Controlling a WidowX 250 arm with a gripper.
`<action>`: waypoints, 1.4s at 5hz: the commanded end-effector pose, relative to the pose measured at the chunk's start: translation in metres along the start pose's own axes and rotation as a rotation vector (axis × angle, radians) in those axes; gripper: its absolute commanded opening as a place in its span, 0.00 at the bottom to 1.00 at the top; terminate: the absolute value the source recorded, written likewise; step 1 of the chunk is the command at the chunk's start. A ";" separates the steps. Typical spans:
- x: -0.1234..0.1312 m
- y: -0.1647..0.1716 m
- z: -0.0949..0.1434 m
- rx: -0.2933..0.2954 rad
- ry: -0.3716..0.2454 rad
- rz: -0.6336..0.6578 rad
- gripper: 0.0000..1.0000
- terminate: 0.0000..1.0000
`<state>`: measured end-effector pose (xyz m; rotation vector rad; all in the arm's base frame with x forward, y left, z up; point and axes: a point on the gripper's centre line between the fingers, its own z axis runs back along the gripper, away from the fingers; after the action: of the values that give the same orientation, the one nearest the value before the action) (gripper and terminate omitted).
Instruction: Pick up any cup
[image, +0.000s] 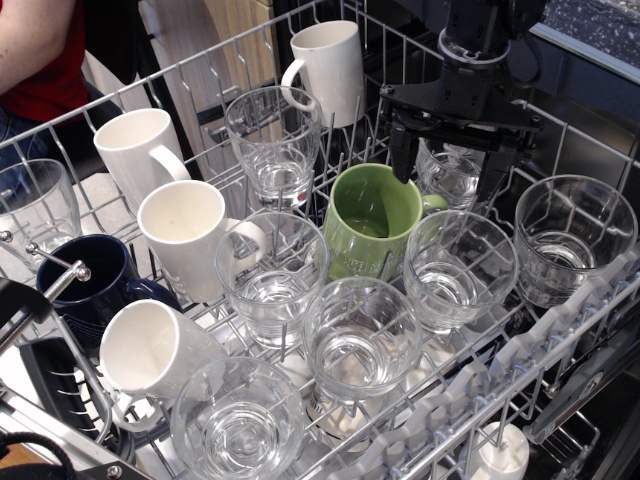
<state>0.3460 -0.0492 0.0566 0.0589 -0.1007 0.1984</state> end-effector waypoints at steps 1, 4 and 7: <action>0.000 0.000 0.000 0.000 0.000 0.000 1.00 0.00; 0.007 0.016 -0.044 0.031 -0.067 0.039 1.00 0.00; 0.025 0.014 -0.072 0.060 -0.080 0.141 1.00 0.00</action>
<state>0.3644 -0.0272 -0.0277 0.1314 -0.1318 0.3293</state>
